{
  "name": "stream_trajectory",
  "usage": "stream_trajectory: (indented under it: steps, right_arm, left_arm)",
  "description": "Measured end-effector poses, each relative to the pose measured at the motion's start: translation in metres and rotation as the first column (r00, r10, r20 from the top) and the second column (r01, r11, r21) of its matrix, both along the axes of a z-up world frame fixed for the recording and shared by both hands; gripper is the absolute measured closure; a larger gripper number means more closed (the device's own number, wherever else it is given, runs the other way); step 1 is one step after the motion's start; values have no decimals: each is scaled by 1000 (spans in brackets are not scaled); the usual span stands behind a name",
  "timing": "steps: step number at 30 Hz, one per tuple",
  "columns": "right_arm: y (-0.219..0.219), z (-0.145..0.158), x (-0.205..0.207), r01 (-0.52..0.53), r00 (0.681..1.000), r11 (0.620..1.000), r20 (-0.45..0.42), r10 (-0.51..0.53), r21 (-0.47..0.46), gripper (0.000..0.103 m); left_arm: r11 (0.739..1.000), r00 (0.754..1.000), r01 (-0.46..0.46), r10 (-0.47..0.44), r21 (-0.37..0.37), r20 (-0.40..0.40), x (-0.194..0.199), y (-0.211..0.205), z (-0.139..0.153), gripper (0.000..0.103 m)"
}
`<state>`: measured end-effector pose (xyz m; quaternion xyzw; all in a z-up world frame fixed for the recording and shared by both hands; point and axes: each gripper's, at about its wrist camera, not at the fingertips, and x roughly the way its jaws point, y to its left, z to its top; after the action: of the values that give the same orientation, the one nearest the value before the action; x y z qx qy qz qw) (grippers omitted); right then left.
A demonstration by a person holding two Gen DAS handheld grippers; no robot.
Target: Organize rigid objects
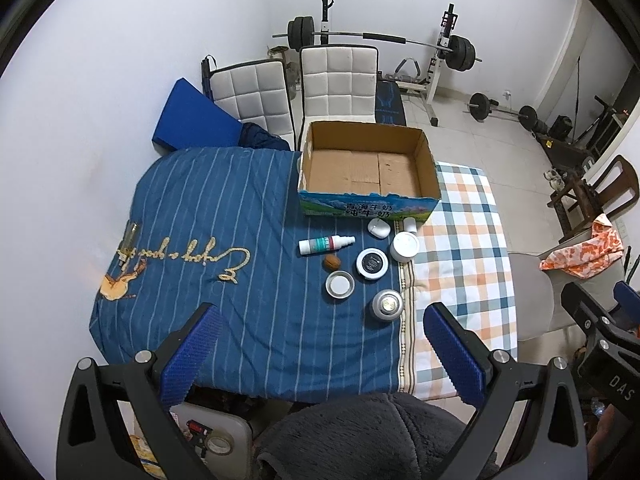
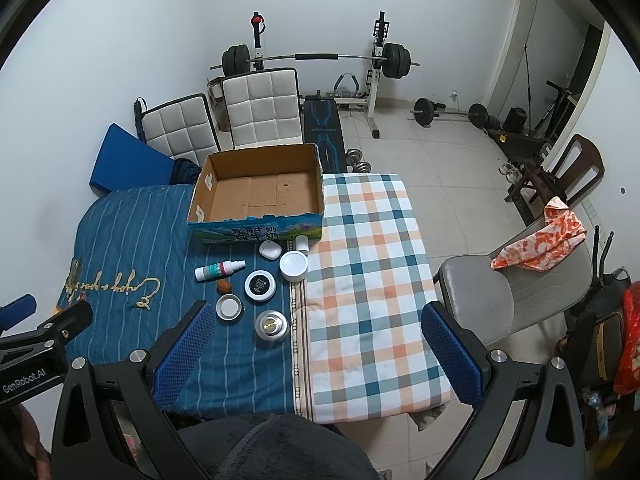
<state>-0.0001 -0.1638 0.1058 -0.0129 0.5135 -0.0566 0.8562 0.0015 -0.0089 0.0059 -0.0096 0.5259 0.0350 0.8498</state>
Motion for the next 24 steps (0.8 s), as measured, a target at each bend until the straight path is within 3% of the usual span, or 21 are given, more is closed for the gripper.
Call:
stream_trajectory:
  steps: [6,24]
  right_arm:
    - [-2,-1,0,-4,1000,1000,-13,4,-18,0]
    - [2,-2,5,-3,1000,1000,-14,2,-29,0]
  left_arm:
    - [999,1000,-15,15,44,15,0,0,2,0]
    - [999,1000,6,-6,38,5,2,-8,-2,0]
